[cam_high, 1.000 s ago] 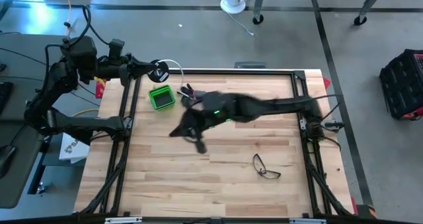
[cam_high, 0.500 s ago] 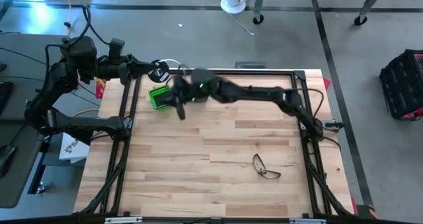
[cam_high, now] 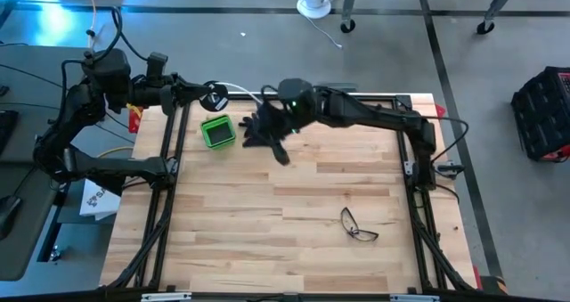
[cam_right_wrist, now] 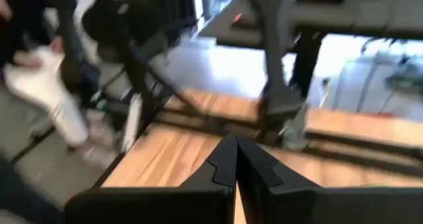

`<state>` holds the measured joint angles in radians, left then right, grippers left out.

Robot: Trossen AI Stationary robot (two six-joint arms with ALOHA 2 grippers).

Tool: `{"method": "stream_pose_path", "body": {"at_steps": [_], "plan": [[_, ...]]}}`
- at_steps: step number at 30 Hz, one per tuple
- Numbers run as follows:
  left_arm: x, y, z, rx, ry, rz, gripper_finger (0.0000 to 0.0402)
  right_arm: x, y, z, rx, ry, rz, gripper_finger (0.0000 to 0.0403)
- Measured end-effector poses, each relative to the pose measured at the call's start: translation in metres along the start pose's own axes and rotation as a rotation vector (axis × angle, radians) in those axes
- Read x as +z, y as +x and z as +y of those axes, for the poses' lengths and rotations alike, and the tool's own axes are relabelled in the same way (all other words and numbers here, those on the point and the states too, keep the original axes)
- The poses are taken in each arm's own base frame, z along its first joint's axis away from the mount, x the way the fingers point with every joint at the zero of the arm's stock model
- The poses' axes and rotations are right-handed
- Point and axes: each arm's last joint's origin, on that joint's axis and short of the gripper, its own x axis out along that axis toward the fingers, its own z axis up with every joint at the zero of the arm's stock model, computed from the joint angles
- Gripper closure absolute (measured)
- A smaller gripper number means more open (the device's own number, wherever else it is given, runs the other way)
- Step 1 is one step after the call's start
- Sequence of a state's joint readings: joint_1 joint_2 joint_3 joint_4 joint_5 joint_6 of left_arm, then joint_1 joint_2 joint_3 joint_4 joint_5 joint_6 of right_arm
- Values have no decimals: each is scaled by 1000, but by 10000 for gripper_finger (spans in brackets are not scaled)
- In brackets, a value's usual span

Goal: Coil cords
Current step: Coil the white wire on the spool

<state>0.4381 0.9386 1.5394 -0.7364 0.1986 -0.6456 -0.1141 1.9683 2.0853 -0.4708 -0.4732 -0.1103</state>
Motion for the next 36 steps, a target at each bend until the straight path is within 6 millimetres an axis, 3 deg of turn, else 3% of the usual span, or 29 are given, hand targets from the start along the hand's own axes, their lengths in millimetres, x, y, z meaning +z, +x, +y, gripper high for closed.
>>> {"method": "stream_pose_path", "body": {"at_steps": [5,10,16,22,24,29,36], "plan": [[0,2,0,3,-5,2,402,9,5,30,36,-51,-20,403],[0,3,1,5,-6,4,401,15,20,43,-28,-104,-98,403],[0,4,1,6,-10,5,401,37,8,45,60,-101,-290,403],[1,4,0,-1,-16,-1,402,14,37,32,121,29,-231,403],[2,4,0,-7,-13,-10,401,13,39,32,134,31,-236,403],[2,4,-1,-14,-12,-16,402,29,13,40,-7,-47,-233,403],[2,4,-1,-15,-11,-16,402,44,-45,37,-558,-153,-79,403]]}}
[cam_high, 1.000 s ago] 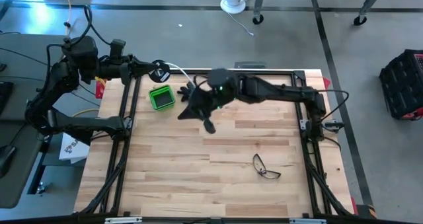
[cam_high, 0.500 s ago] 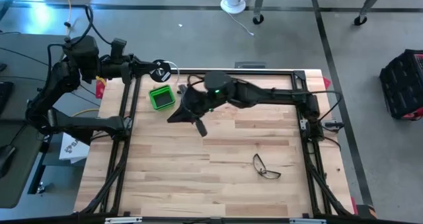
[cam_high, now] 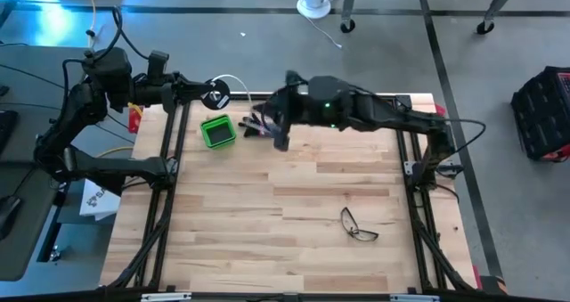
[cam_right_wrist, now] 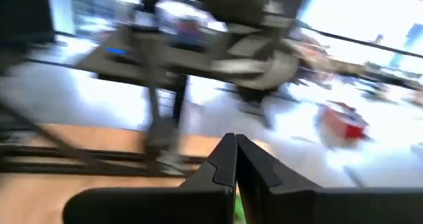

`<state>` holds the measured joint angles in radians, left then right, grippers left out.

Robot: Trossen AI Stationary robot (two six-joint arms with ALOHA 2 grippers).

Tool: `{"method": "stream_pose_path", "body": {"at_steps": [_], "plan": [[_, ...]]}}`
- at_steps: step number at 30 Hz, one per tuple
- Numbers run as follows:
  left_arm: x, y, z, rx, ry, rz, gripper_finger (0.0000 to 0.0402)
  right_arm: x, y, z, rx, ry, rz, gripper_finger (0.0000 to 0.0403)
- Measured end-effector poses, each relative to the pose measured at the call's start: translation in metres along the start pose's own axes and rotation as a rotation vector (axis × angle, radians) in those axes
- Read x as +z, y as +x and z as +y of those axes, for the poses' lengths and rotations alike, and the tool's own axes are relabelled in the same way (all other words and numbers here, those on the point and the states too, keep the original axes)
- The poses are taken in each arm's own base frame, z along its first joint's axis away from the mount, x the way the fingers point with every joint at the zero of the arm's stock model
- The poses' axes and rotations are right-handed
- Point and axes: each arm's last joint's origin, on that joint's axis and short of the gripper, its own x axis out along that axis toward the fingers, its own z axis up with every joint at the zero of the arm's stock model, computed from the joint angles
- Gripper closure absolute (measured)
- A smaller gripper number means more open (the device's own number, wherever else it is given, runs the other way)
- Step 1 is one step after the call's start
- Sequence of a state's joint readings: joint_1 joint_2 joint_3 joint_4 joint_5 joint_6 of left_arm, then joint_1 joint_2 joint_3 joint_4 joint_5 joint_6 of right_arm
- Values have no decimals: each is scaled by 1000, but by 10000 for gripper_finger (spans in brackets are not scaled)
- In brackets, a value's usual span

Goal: Coil cords
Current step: Coil the white wire on the spool

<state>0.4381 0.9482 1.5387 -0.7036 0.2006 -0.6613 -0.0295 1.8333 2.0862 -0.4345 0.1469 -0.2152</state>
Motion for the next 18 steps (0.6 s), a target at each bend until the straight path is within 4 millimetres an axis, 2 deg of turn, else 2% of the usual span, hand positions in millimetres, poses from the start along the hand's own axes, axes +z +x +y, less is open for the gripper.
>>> {"method": "stream_pose_path", "body": {"at_steps": [4,10,14,18], "plan": [[0,0,0,-4,0,3,401,-13,1,-16,-52,43,110,403],[0,0,0,-7,3,6,401,-39,22,-44,-45,120,196,403],[0,0,0,-7,9,6,402,-37,29,-61,-79,207,91,403],[0,0,0,-7,10,6,401,-28,22,-77,-110,229,9,402]]}}
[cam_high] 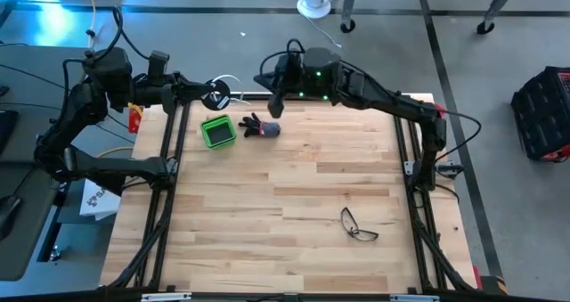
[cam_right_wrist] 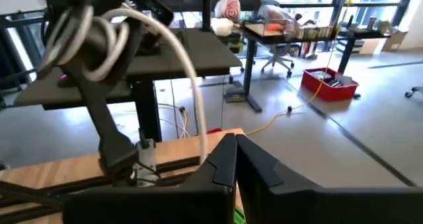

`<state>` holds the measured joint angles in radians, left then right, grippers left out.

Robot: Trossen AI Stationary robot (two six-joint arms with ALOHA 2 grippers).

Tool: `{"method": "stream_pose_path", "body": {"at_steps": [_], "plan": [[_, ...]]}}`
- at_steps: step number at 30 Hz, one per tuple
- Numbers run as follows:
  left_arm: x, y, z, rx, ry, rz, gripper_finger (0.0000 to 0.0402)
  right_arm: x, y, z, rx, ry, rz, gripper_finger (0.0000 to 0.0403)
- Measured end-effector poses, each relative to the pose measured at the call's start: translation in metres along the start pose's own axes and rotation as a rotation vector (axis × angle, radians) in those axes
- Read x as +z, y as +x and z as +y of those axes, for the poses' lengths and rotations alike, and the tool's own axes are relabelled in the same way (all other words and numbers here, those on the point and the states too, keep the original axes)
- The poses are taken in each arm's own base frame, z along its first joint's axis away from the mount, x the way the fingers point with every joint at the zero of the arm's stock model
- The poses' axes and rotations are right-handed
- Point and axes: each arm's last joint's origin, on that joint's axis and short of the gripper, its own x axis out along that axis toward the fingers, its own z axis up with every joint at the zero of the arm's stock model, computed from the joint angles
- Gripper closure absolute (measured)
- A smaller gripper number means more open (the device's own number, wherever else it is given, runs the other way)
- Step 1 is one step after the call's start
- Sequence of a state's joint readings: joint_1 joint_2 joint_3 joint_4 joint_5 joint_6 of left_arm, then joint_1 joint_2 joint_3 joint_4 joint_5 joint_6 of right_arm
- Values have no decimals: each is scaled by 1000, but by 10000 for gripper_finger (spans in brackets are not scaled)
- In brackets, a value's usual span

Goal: Coil cords
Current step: Coil the white wire on the spool

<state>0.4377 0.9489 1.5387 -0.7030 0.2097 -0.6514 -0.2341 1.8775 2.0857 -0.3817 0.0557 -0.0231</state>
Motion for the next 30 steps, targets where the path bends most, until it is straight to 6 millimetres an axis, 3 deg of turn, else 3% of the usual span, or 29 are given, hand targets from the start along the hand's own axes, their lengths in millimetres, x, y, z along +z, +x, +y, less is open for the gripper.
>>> {"method": "stream_pose_path", "body": {"at_steps": [4,9,15,21,25,30], "plan": [[0,0,0,0,0,0,401,-3,3,-5,30,56,12,381],[0,0,0,0,-1,1,401,1,1,6,173,71,-25,309],[0,1,0,1,-3,4,402,7,1,14,80,6,-80,231],[0,1,0,1,-11,4,401,-15,2,15,78,-9,129,222],[0,1,0,1,-11,3,401,-42,20,16,32,-44,281,222],[0,1,0,1,-11,3,401,-42,34,16,9,-52,183,222]]}}
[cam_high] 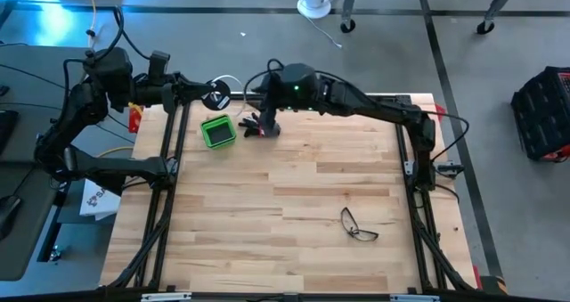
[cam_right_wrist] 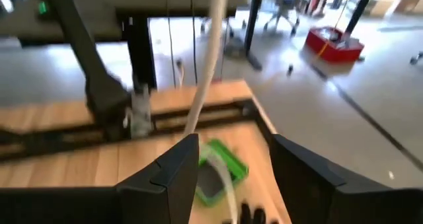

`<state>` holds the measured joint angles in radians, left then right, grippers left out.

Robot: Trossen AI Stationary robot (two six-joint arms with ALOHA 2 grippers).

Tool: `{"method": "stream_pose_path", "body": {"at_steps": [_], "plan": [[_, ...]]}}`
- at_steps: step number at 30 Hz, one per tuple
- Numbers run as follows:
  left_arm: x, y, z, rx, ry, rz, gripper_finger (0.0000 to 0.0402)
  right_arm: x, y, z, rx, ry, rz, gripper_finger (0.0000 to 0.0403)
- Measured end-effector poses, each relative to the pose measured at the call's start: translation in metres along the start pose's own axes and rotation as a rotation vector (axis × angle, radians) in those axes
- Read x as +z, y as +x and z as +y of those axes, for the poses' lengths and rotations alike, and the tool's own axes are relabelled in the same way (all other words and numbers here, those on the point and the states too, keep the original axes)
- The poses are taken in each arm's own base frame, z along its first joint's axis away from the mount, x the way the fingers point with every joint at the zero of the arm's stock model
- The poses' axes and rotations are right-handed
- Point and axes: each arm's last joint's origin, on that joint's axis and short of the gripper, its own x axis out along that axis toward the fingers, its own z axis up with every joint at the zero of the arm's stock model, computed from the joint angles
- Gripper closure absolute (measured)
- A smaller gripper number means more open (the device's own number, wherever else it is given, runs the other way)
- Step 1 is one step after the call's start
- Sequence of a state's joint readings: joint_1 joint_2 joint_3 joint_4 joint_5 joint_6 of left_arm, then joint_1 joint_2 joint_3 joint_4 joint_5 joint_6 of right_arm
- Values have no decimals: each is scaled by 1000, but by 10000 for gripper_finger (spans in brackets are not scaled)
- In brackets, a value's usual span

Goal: Coil cords
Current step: Coil the white wire on the spool

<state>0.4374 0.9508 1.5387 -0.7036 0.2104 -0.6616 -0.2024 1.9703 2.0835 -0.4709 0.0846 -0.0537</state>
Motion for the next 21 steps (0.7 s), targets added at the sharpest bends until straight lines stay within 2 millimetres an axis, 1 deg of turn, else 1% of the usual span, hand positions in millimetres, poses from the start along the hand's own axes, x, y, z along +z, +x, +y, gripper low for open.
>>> {"method": "stream_pose_path", "body": {"at_steps": [2,6,9,15,21], "plan": [[0,0,0,-1,1,-1,401,4,2,0,9,17,-52,222],[0,0,0,0,3,0,401,6,2,4,72,29,-78,222],[0,0,0,0,9,0,402,5,1,6,94,28,-59,231],[0,0,0,1,10,0,402,1,0,10,157,33,-13,261],[0,0,0,0,10,0,402,0,0,8,152,52,5,264]]}}
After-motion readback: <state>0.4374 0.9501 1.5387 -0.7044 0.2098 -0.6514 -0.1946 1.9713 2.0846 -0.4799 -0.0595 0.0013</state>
